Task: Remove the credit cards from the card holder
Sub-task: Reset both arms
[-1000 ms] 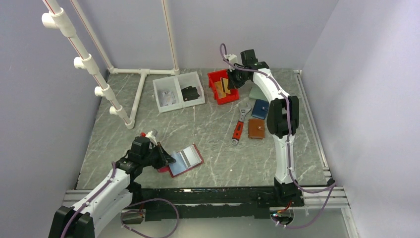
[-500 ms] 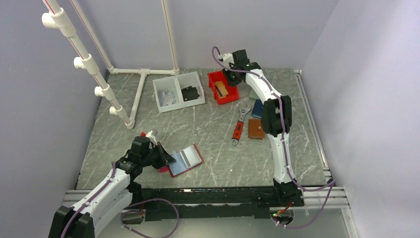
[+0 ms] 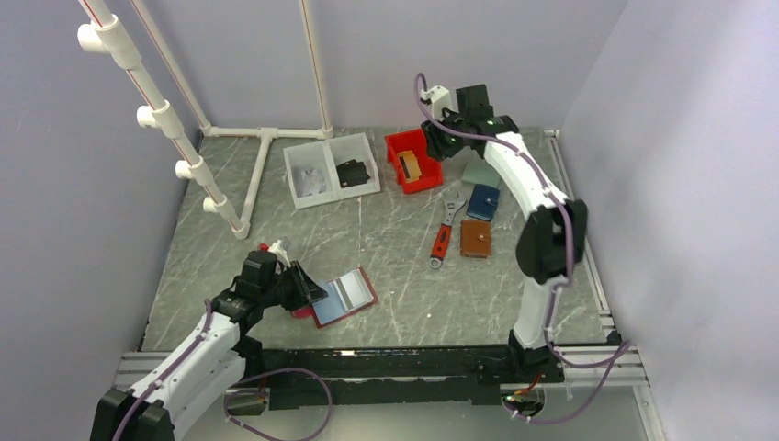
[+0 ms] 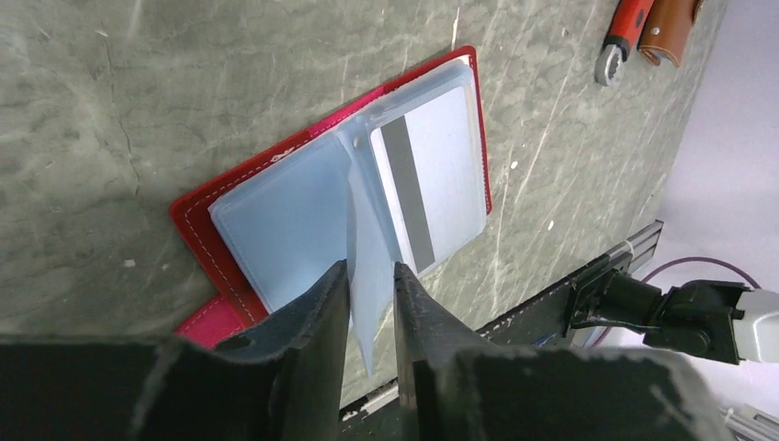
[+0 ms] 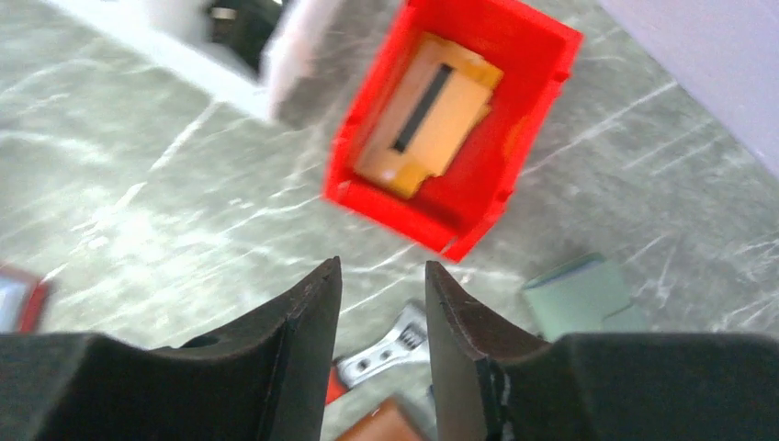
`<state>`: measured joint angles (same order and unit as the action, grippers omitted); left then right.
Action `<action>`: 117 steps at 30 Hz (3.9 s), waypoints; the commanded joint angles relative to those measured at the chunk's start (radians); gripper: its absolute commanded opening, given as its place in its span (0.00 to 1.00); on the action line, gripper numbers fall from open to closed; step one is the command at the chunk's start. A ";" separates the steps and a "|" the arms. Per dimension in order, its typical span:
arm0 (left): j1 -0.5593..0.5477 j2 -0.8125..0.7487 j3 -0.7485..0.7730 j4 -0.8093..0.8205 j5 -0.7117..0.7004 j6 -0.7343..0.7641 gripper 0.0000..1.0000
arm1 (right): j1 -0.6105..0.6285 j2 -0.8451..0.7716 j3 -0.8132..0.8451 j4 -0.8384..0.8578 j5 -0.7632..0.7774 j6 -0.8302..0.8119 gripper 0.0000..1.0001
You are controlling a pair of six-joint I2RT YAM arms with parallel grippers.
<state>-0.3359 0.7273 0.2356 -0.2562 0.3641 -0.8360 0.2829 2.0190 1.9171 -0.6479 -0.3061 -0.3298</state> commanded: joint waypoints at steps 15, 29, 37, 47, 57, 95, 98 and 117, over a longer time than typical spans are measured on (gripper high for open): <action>0.006 -0.229 0.240 -0.191 -0.032 -0.060 0.99 | -0.192 -0.865 -0.769 0.184 -0.511 0.012 0.84; 0.006 -0.028 0.623 -0.357 -0.023 0.232 0.99 | -0.369 -1.074 -0.881 0.222 -0.383 0.228 1.00; 0.006 -0.007 0.719 -0.372 -0.019 0.278 0.99 | -0.432 -1.091 -0.831 0.189 -0.430 0.283 1.00; 0.006 -0.003 0.724 -0.359 -0.029 0.379 0.99 | -0.442 -1.086 -0.771 0.152 -0.411 0.328 1.00; 0.006 0.028 0.639 -0.265 0.025 0.464 0.99 | -0.492 -1.114 -0.748 0.093 -0.435 0.290 1.00; 0.112 0.014 0.604 -0.242 0.080 0.504 1.00 | -0.644 -1.116 -0.816 0.171 -0.669 0.472 1.00; 0.112 0.012 0.604 -0.241 0.079 0.504 0.99 | -0.643 -1.115 -0.811 0.167 -0.669 0.476 1.00; 0.115 0.007 0.604 -0.245 0.073 0.506 1.00 | -0.648 -1.119 -0.808 0.148 -0.677 0.466 1.00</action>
<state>-0.2276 0.7494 0.8379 -0.5274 0.4252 -0.3595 -0.3580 0.9123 1.0832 -0.5106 -0.9539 0.1314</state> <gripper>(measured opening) 0.994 0.994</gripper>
